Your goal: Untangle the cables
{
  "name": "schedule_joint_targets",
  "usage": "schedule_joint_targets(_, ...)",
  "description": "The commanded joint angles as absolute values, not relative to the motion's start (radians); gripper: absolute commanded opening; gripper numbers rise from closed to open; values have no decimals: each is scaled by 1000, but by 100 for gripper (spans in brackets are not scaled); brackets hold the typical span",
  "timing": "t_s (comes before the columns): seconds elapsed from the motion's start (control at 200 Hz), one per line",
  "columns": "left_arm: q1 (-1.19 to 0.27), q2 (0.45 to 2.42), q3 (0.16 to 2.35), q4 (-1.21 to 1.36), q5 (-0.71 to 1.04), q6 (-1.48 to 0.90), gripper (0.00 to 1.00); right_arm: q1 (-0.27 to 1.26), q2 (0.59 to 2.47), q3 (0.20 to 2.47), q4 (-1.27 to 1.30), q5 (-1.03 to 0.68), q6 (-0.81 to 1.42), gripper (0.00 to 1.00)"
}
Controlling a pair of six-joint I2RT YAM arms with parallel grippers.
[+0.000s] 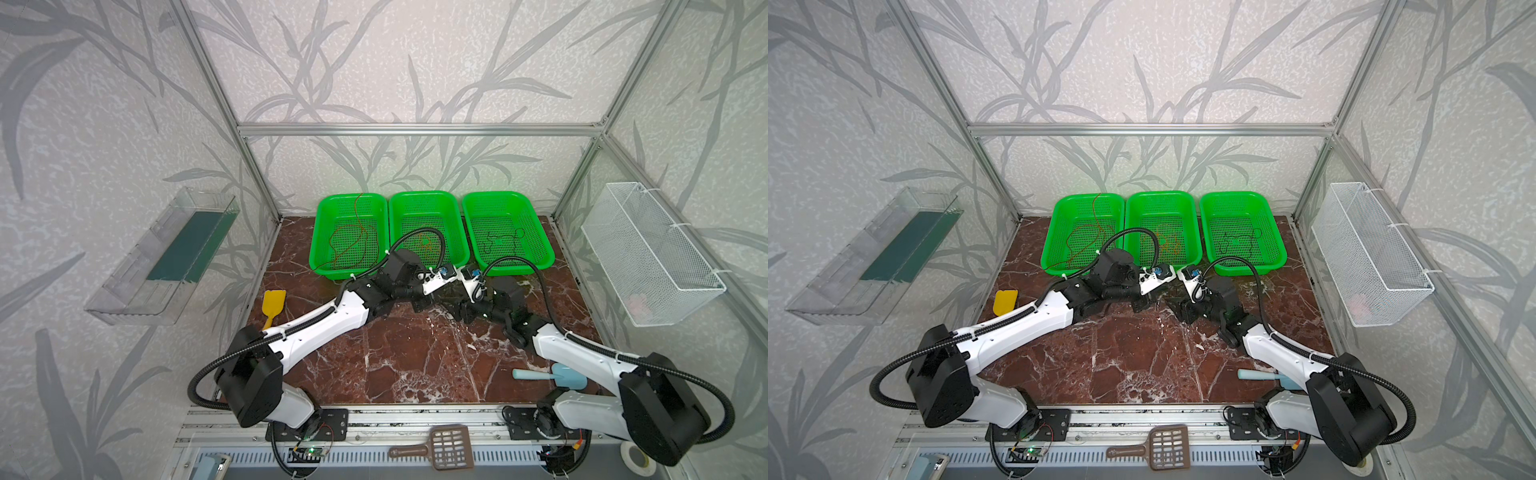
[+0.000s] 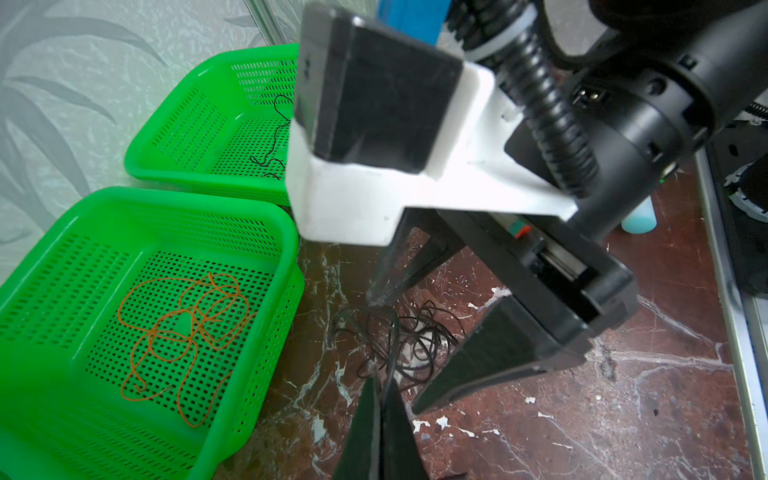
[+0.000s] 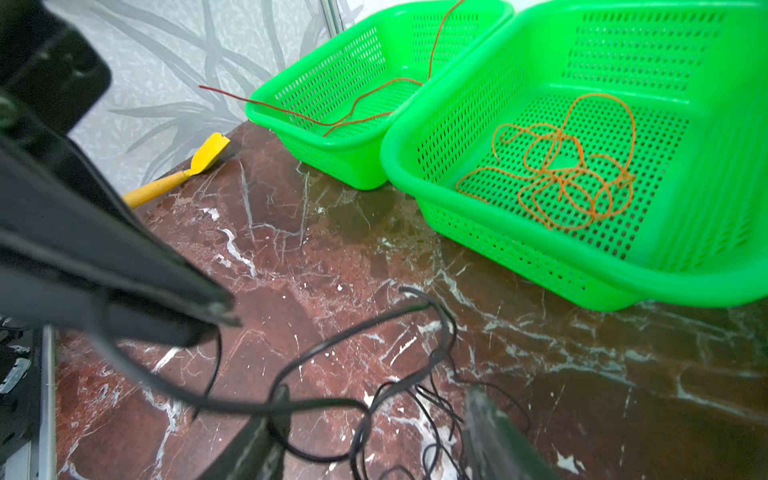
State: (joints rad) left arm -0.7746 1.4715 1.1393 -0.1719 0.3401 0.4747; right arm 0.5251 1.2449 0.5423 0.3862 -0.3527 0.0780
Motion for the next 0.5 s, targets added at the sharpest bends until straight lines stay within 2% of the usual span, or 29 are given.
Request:
schedule_joint_targets(0.0,-778,1432,1182,-232,342,541,0,529,1265,580,458,-350,62,53)
schedule_joint_targets(0.195,-777,1407,1229,-224,301,563,0,530,1329,567,459,-266,111,27)
schedule_joint_targets(0.495,-728,1390,1309,-172,314,578,0,530,1413,474,493,-175,212,14)
